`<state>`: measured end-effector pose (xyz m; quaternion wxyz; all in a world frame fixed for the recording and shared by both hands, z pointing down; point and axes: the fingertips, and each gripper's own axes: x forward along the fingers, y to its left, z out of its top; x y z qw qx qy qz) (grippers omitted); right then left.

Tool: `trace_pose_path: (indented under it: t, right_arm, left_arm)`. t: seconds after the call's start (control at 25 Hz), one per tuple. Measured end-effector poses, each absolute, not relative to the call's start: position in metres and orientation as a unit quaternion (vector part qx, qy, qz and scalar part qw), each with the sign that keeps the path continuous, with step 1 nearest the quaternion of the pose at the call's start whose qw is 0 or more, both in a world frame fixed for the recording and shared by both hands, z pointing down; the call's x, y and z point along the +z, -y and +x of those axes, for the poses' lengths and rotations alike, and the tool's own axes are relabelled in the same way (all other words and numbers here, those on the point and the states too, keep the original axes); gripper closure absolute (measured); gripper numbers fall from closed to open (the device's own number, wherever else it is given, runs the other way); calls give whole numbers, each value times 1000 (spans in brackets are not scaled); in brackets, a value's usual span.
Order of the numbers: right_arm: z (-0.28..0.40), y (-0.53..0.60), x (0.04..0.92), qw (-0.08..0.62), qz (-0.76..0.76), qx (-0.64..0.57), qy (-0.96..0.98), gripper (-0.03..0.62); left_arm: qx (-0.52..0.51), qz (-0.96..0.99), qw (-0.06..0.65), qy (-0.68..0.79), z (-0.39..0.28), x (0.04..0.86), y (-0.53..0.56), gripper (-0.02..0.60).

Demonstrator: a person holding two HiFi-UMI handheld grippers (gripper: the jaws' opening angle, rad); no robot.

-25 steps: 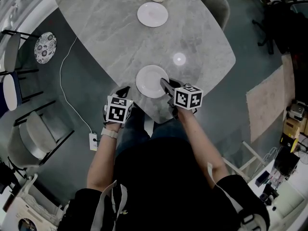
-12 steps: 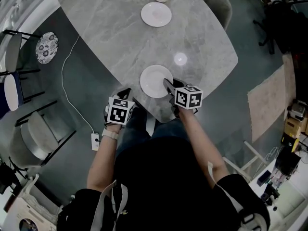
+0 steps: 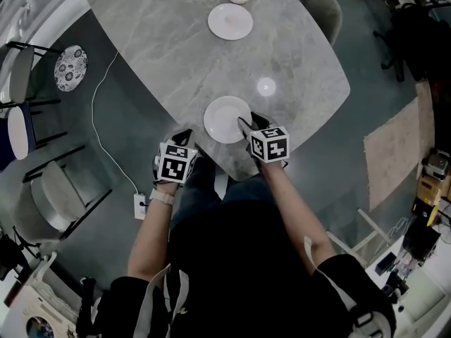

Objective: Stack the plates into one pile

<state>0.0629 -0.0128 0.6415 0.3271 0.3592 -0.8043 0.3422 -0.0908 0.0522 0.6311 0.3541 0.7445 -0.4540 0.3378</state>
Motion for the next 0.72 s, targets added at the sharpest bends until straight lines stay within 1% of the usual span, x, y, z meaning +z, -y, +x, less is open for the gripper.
trace_pose_path:
  t: [0.36, 0.72]
  right_arm:
    - [78, 27, 632, 324, 341, 320, 823, 413]
    - [100, 55, 619, 298, 311, 328, 841, 413]
  left_arm:
    - [338, 735, 355, 468, -71, 632, -46, 574]
    - [337, 718, 348, 500, -41, 615, -24, 574]
